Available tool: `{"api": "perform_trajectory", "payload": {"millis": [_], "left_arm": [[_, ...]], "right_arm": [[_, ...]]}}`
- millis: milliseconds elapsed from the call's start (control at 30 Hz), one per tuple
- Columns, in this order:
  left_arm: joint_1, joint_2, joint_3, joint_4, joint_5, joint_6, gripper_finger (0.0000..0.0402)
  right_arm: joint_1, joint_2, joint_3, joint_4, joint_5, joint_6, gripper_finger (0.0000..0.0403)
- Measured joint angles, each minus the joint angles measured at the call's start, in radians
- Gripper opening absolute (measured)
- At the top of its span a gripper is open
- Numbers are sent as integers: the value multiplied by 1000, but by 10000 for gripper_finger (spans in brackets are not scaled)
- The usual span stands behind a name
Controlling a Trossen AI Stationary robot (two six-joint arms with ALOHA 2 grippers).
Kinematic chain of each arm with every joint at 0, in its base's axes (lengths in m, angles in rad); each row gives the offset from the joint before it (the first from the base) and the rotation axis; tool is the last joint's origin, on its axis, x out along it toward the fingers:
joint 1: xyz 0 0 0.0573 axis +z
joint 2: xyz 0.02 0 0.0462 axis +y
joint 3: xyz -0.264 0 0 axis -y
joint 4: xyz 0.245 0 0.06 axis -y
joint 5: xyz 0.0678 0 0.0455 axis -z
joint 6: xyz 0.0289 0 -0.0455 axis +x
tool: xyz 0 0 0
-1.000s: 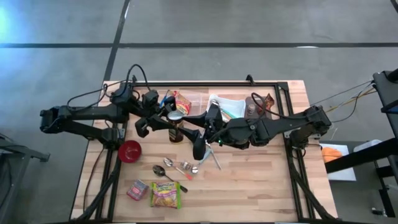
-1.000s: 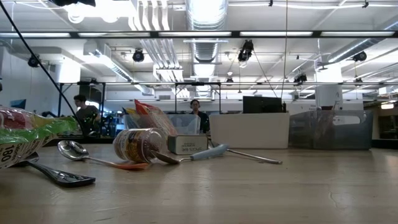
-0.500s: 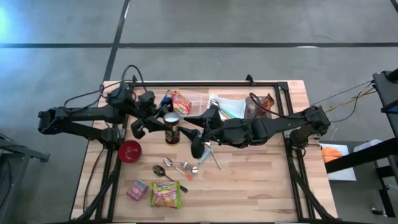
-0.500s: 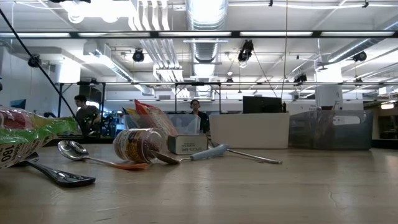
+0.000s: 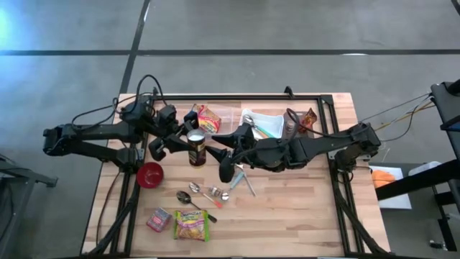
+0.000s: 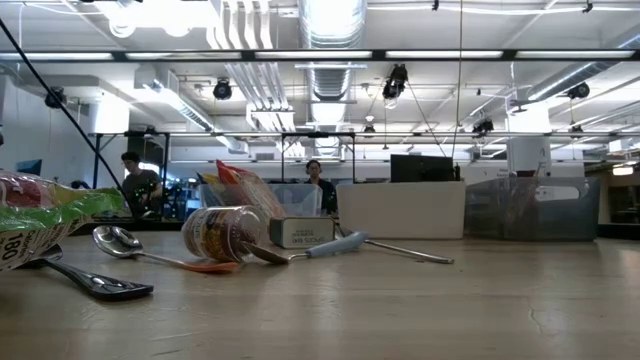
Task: Pick & Place Food Item
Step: Put the yellow seasoning can into the black bin
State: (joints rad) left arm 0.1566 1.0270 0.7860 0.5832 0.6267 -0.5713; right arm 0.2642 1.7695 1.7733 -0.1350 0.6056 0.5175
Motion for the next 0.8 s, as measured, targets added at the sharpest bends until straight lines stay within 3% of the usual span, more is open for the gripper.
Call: {"api": "perform_trajectory", "payload": {"millis": [800], "left_arm": [[9,-49,1,-203,-47,119,160]], "right_arm": [[29,-27,-3,-127,-42,-73,209]]}}
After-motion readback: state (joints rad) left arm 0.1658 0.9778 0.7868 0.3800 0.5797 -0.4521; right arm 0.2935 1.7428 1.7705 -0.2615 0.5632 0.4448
